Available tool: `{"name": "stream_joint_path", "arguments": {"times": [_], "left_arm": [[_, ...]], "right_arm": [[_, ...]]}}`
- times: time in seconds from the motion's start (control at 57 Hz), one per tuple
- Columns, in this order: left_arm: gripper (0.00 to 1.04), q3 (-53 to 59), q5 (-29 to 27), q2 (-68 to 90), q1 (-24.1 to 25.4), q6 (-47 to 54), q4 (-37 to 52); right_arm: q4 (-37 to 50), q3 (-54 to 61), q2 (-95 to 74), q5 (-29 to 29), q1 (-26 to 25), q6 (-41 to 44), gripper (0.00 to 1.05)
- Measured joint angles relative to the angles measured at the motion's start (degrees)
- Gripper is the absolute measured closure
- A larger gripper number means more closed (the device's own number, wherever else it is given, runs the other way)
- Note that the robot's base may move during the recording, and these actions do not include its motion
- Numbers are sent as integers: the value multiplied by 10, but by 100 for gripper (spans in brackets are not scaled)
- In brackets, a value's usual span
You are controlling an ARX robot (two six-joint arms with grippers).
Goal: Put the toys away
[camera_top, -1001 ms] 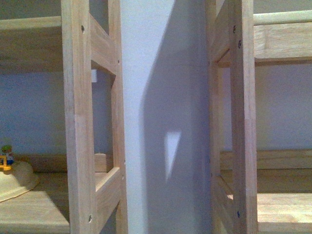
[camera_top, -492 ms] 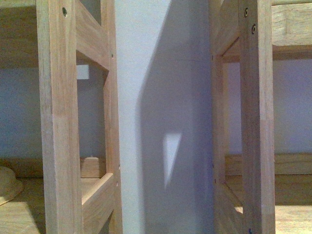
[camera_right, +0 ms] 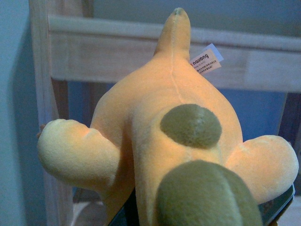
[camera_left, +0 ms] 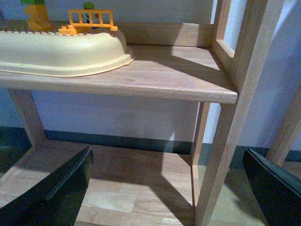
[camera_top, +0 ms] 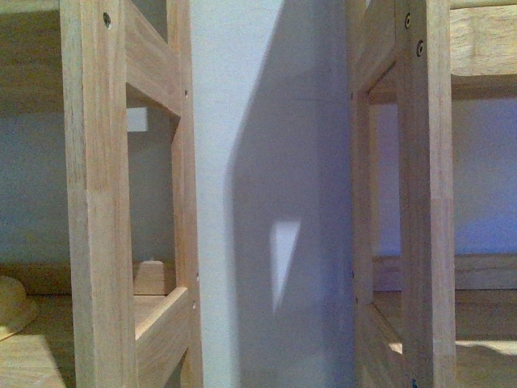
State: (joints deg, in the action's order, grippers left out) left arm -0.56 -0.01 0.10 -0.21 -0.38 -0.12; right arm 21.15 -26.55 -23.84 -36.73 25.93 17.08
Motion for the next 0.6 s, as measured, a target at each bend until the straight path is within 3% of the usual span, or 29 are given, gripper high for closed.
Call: {"name": "stream_joint_path", "arguments": {"times": [0.14, 0.281, 0.456, 0.597], "left_arm": [[6, 0, 0, 0, 0, 0, 0], [6, 0, 0, 0, 0, 0, 0], [6, 0, 0, 0, 0, 0, 0], [6, 0, 0, 0, 0, 0, 0]], "right_arm": [[12, -68, -37, 19, -16, 38, 94], [2, -145, -71, 82, -74, 47, 94], [-40, -273, -124, 218, -229, 19, 94], [-82, -352, -167, 359, -386, -63, 94]]}}
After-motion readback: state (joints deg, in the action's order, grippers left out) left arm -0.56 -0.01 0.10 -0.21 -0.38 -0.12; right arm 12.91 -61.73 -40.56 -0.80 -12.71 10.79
